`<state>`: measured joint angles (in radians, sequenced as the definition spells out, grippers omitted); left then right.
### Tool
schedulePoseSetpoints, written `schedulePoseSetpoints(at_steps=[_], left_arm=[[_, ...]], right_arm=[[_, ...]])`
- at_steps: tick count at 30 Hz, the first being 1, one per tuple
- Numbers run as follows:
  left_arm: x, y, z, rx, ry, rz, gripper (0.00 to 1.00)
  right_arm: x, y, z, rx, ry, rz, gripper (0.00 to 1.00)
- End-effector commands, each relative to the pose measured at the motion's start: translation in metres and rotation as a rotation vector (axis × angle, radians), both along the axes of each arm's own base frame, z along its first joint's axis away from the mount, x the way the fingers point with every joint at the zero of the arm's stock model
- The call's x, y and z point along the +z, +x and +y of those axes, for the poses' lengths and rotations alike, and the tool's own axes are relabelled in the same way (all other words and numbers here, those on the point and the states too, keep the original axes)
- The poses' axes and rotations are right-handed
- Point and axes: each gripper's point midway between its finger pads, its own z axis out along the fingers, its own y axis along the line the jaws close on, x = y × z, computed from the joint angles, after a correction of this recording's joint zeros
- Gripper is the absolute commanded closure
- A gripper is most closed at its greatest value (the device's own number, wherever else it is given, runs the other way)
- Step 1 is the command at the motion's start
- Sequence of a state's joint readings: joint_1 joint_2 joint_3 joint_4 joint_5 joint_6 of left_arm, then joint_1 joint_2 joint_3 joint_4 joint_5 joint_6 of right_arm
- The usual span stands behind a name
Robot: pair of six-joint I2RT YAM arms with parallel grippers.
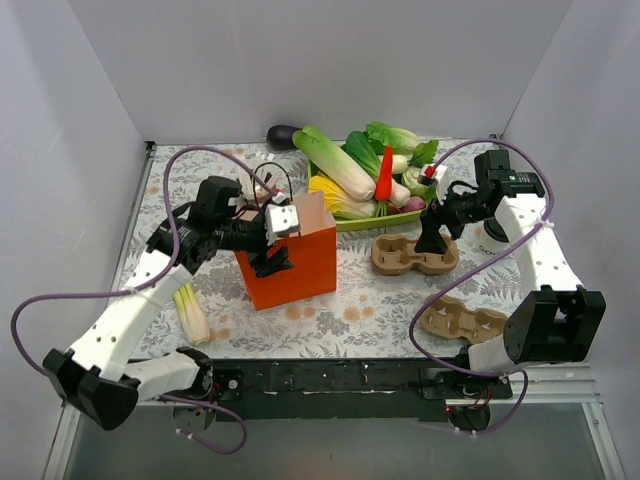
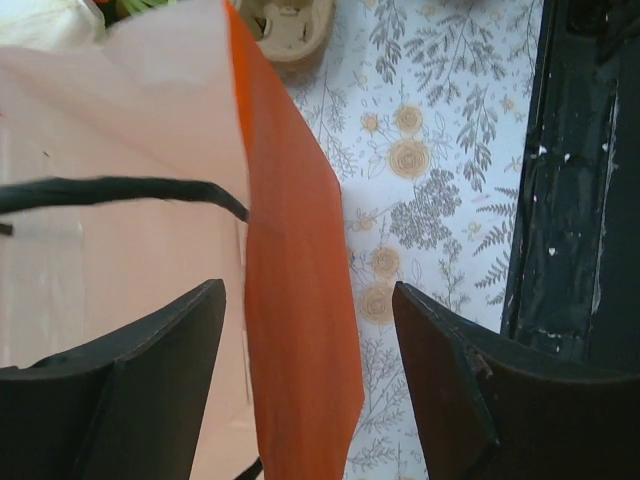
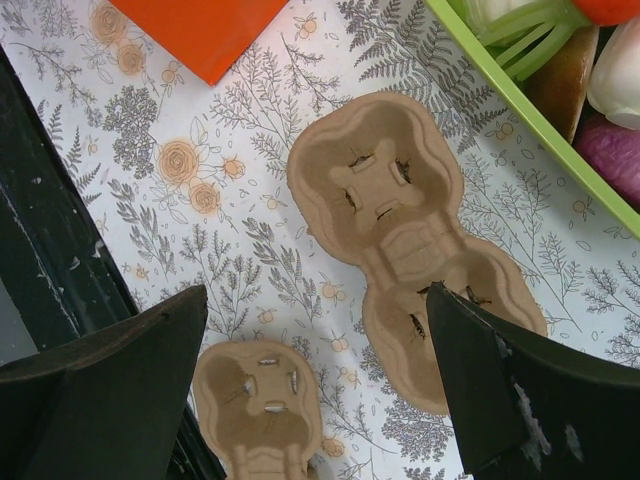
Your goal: Pack the takeout coffee
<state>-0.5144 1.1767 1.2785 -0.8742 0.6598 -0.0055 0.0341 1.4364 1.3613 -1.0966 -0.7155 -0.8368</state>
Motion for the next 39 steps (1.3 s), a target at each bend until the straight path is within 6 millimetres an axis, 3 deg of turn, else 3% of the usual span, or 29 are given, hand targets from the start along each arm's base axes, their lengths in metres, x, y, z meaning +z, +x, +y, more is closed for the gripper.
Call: schedulePoseSetpoints(at_steps=[1,5,10,13,22,24,28,35,39], left_arm=[[0.004,-0.016,0.016,-0.025,-0.003,-0.167,0.32],[0.004,-0.022,0.015,-0.067,-0.026,-0.216,0.33],[0.031,-0.035,0.003,-0.151,-0.139,-0.287,0.32],[0.036,-0.04,0.003,-0.175,-0.151,-0.304,0.32],[0.013,-0.064,0.026,-0.242,-0.037,-0.338,0.31],[0.0,-0.064,0.033,-0.238,0.002,-0.364,0.31],[0.0,-0.069,0.037,-0.254,-0.013,-0.49,0.3],[-0.003,-0.065,0.033,-0.3,0.002,-0.5,0.3],[-0.001,-0.069,0.037,-0.336,0.02,-0.569,0.3]], right_arm=[[0.01,0.004,0.006,0.015,0.035,-0.023,0.02],[0.009,0.004,0.007,0.007,0.039,-0.007,0.02],[0.011,0.006,0.006,0.008,0.034,-0.012,0.02],[0.009,0.003,0.006,0.004,0.034,-0.006,0.02],[0.011,-0.003,0.009,0.012,0.045,-0.004,0.02],[0.022,-0.003,0.016,0.039,0.072,-0.032,0.02],[0.034,0.0,0.033,0.088,0.087,-0.068,0.02],[0.051,0.003,0.06,0.177,0.101,-0.107,0.02],[0.088,-0.012,0.098,0.294,0.188,-0.17,0.02]])
